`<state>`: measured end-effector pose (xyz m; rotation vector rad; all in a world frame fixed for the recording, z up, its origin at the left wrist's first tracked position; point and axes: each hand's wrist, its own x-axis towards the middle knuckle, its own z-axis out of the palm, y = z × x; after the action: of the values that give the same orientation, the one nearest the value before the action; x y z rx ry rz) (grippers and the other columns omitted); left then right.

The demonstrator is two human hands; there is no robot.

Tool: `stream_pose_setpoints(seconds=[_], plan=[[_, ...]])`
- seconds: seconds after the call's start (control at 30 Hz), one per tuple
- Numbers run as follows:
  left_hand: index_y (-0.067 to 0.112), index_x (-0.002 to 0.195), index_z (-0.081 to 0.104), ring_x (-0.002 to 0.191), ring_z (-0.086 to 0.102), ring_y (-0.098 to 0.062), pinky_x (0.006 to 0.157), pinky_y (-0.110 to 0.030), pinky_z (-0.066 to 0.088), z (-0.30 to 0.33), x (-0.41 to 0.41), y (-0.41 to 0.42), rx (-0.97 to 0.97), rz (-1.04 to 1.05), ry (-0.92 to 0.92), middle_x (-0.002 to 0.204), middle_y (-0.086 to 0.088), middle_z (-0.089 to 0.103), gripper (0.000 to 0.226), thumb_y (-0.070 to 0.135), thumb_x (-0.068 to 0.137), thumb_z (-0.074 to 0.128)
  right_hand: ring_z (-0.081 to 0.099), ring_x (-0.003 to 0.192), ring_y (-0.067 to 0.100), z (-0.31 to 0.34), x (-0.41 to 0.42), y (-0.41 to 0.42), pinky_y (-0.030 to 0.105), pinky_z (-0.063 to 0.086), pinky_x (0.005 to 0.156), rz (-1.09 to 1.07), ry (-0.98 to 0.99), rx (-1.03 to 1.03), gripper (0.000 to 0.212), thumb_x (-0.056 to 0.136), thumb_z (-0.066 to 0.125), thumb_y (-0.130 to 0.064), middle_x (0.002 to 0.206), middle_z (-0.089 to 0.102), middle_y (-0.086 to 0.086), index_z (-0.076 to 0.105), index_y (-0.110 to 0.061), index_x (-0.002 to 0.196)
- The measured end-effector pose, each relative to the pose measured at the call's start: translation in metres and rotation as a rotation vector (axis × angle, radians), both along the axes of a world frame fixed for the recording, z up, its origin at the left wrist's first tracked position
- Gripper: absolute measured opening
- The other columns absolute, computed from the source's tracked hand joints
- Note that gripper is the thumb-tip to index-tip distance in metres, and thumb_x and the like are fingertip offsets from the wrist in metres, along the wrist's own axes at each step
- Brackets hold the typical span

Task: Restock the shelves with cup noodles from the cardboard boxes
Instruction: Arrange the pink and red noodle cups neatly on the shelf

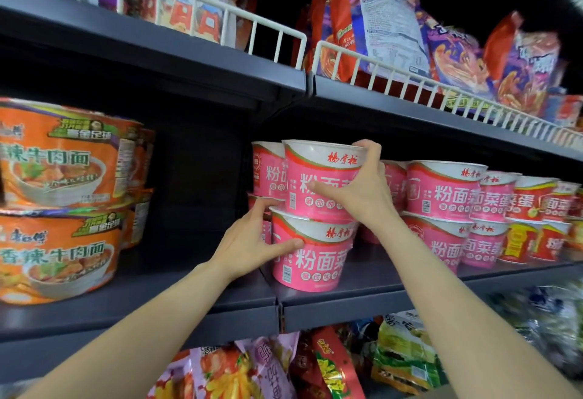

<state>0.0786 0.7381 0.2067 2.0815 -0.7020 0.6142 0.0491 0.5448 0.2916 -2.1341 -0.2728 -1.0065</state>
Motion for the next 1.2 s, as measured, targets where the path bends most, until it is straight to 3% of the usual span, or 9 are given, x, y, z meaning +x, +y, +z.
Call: stream_pose_setpoints(seconds=[0.1,0.17,0.27,0.4,0.8,0.93,1.07,1.2], plan=[[0.038,0.126,0.028,0.103,0.059,-0.002,0.089,-0.027,0.049,-0.001,0.002,0.001,-0.009,0.005,0.006,0.118,0.019,0.053,0.089,0.076,0.056,0.068,0.059,0.101,0.005,0.003,0.0,-0.014,0.019,0.055,0.072,0.337,0.091,0.115,0.085,0.065,0.086,-0.024,0.12,0.046,-0.005,0.023,-0.031,0.122],[0.032,0.127,0.028,0.102,0.058,-0.002,0.088,-0.025,0.048,-0.001,0.001,0.0,-0.012,0.013,0.001,0.116,0.019,0.052,0.089,0.071,0.058,0.068,0.058,0.096,0.0,0.007,0.0,-0.017,0.012,0.053,0.066,0.41,0.134,0.117,0.083,0.07,0.082,-0.013,0.121,0.046,-0.006,0.022,-0.026,0.126],[0.032,0.126,0.029,0.1,0.057,-0.002,0.086,-0.024,0.047,0.0,-0.001,0.0,-0.014,0.016,-0.01,0.113,0.02,0.05,0.085,0.067,0.06,0.068,0.057,0.104,0.003,0.007,0.002,-0.016,0.018,0.053,0.075,0.418,0.177,0.134,0.1,0.069,0.082,-0.018,0.133,0.041,-0.005,0.011,-0.032,0.139],[0.036,0.123,0.028,0.094,0.056,0.0,0.08,-0.02,0.045,0.002,-0.003,0.0,0.005,0.011,-0.026,0.109,0.024,0.049,0.079,0.067,0.061,0.065,0.052,0.12,0.012,-0.004,0.0,-0.005,0.039,0.047,0.099,0.321,0.16,0.173,0.137,0.054,0.084,-0.04,0.143,0.038,-0.005,-0.019,-0.043,0.144],[0.028,0.119,0.036,0.107,0.058,-0.01,0.09,-0.032,0.05,-0.001,0.004,0.001,-0.087,0.016,0.008,0.116,0.014,0.053,0.086,0.068,0.054,0.075,0.045,0.125,0.009,-0.029,-0.018,0.004,0.045,0.04,0.106,0.278,0.076,0.248,0.132,0.067,0.085,-0.029,0.151,0.032,0.0,-0.022,-0.041,0.144],[0.028,0.116,0.039,0.105,0.058,-0.008,0.089,-0.032,0.051,-0.003,0.006,0.0,-0.168,-0.003,0.008,0.11,0.015,0.053,0.091,0.07,0.046,0.079,0.047,0.121,0.006,-0.061,-0.026,0.009,0.034,0.044,0.099,0.224,0.122,0.103,0.121,0.071,0.082,-0.032,0.145,0.037,-0.007,-0.012,-0.037,0.147],[0.032,0.116,0.036,0.107,0.056,-0.008,0.09,-0.032,0.05,-0.004,0.01,0.0,-0.167,0.007,0.006,0.114,0.014,0.053,0.093,0.078,0.042,0.07,0.042,0.133,0.015,-0.067,-0.018,0.014,0.047,0.043,0.104,0.2,0.126,0.04,0.116,0.073,0.078,-0.04,0.152,0.029,-0.006,-0.013,-0.044,0.145],[0.036,0.127,0.032,0.111,0.056,-0.01,0.093,-0.036,0.049,-0.005,0.012,0.002,-0.132,0.039,-0.008,0.124,0.01,0.053,0.1,0.08,0.045,0.068,0.04,0.134,0.014,-0.064,-0.017,0.014,0.043,0.043,0.104,0.205,0.126,0.015,0.118,0.075,0.077,-0.038,0.155,0.023,-0.005,-0.017,-0.038,0.146]])
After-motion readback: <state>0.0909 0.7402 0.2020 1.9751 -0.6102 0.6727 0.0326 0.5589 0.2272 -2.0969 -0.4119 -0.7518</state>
